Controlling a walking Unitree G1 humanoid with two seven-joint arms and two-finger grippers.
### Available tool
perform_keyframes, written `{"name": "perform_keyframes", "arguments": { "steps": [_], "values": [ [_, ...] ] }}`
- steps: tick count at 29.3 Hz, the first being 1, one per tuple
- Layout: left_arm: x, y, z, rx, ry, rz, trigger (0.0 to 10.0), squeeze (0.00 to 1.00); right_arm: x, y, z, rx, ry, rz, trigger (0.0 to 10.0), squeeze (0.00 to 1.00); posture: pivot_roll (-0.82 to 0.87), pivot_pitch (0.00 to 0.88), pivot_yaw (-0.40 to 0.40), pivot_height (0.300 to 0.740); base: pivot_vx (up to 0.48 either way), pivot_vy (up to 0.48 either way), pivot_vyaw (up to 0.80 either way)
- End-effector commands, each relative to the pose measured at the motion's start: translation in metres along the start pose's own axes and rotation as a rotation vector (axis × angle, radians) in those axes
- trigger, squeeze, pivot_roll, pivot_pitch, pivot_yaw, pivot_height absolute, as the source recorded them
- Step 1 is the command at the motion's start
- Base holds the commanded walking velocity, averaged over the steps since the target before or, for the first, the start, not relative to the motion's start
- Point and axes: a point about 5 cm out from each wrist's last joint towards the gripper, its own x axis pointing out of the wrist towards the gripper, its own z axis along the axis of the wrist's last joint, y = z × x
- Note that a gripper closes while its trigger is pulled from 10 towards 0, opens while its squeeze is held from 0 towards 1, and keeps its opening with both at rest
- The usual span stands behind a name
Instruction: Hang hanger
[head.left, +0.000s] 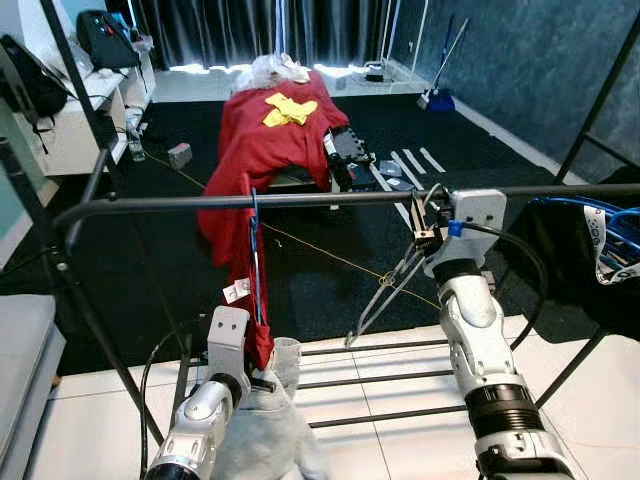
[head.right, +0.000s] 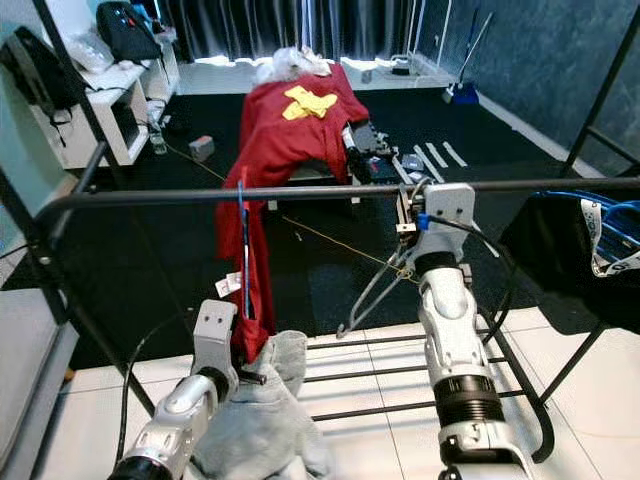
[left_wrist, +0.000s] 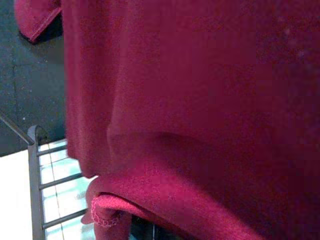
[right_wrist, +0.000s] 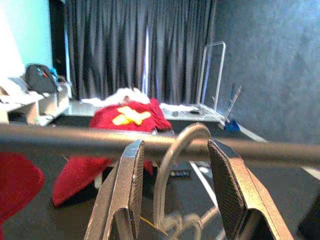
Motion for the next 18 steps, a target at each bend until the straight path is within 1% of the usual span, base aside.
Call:
{"name": "perform_keyframes", "arguments": {
  "steps": [1, 3, 9, 12, 13, 14, 17, 18],
  "values": [
    [0.000, 0.001, 0.005, 0.014, -0.025, -0.003, 10.0, 0.00, -0.004, 0.001, -0.008, -0.001, 0.045, -0.011, 10.0, 0.00, -0.02, 0.013, -0.020, 0.740, 0.000, 0.000, 0.00],
    [0.000, 0.002, 0.006, 0.013, -0.030, -0.004, 10.0, 0.00, -0.008, 0.006, -0.004, 0.002, 0.013, 0.003, 10.0, 0.00, -0.02, 0.014, -0.017, 0.740, 0.000, 0.000, 0.00],
    [-0.001, 0.002, 0.006, 0.012, -0.034, -0.004, 10.0, 0.00, -0.011, 0.010, -0.002, 0.007, -0.008, 0.011, 10.0, 0.00, -0.02, 0.014, -0.015, 0.740, 0.000, 0.000, 0.00],
    [0.000, 0.001, 0.007, 0.014, -0.034, -0.009, 10.0, 0.00, -0.014, 0.012, -0.007, 0.011, 0.013, 0.002, 10.0, 0.00, -0.02, 0.016, -0.014, 0.740, 0.000, 0.000, 0.00],
    [0.000, 0.001, 0.007, 0.016, -0.034, -0.011, 10.0, 0.00, -0.017, 0.011, -0.011, 0.008, 0.036, -0.006, 10.0, 0.00, -0.02, 0.017, -0.013, 0.740, 0.000, 0.000, 0.00],
    [0.000, 0.001, 0.007, 0.017, -0.034, -0.013, 10.0, 0.00, -0.019, 0.009, -0.016, 0.006, 0.063, -0.022, 10.0, 0.00, -0.02, 0.017, -0.013, 0.740, 0.000, 0.000, 0.00],
    [0.000, 0.000, 0.007, 0.018, -0.034, -0.014, 10.0, 0.00, -0.020, 0.008, -0.019, 0.005, 0.080, -0.032, 10.0, 0.00, -0.02, 0.017, -0.013, 0.740, 0.000, 0.000, 0.00],
    [0.000, 0.001, 0.007, 0.018, -0.034, -0.015, 10.0, 0.00, -0.020, 0.005, -0.022, -0.003, 0.102, -0.048, 10.0, 0.00, -0.02, 0.026, -0.014, 0.740, 0.000, 0.000, 0.00]
  ]
}}
